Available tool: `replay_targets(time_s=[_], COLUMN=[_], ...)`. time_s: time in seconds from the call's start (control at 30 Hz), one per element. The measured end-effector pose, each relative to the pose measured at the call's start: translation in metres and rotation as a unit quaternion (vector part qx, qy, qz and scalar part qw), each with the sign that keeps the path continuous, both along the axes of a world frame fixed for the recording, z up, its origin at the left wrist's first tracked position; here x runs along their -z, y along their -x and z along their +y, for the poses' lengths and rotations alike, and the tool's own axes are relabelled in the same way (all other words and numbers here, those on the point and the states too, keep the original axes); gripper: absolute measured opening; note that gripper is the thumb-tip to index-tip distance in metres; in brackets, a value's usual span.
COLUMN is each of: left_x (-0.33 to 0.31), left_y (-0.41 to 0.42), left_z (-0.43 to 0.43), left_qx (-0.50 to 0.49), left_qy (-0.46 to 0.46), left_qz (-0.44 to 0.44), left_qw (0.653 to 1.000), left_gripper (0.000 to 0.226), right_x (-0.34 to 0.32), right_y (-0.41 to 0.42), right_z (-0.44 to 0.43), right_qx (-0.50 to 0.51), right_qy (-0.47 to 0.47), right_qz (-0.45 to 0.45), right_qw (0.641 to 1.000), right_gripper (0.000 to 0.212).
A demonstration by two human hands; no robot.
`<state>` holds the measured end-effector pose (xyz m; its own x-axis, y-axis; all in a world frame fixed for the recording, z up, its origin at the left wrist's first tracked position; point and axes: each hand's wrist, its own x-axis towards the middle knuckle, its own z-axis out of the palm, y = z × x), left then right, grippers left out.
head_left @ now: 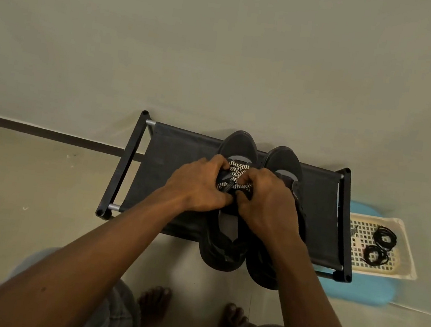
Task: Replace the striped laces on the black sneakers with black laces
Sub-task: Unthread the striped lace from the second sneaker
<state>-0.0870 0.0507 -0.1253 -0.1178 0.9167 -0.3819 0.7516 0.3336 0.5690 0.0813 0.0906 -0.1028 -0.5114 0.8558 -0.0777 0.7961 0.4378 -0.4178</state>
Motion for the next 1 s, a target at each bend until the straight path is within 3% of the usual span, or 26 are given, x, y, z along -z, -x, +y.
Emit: replay_targets(time_s=[0.13,0.27,0.37,0.43,0.53,0.6,0.7,0.87,1.0], left_x=[0.001,0.003,0.004,0.004,0.004,0.003,0.001,0.0,0.002], left_y=[0.0,0.0,0.0,0.0,0.0,0.0,0.0,-0.001,0.001], left_z=[0.0,0.0,0.001,0.001,0.001,0.001,0.0,0.001,0.002], left_qx=[0.005,0.01,0.007,0.006,0.005,0.006,0.002,-0.006,-0.002], left_qy=[-0.011,-0.022,-0.024,-0.023,-0.016,-0.01,0.001,0.012,0.011], left_qz=[0.001,0.007,0.016,0.02,0.016,0.017,0.014,-0.008,-0.024], left_qw=[1.0,1.0,1.0,1.0,1.0,1.0,1.0,1.0,1.0], left_gripper=[0.081,0.078,0.075,0.076,0.077,0.079,0.087,0.092,0.087], right_x=[0.006,0.01,0.012,0.015,0.015,0.01,0.005,0.0,0.001], right_y=[0.003,0.005,0.003,0.001,0.002,0.004,0.003,-0.002,-0.002], right_z=[0.0,0.001,0.006,0.01,0.013,0.014,0.015,0.009,0.004], right_qx=[0.022,0.031,0.093,0.187,0.333,0.359,0.268,0.047,-0.021], right_qy=[-0.021,-0.004,0.035,0.086,0.187,0.243,0.234,0.139,0.02], right_qz=[0.028,0.049,0.104,0.171,0.308,0.358,0.333,0.174,0.032], right_qw=[0.999,0.998,0.99,0.964,0.872,0.827,0.873,0.974,0.999], right_gripper=[0.012,0.01,0.005,0.008,0.014,0.012,0.004,0.029,0.032])
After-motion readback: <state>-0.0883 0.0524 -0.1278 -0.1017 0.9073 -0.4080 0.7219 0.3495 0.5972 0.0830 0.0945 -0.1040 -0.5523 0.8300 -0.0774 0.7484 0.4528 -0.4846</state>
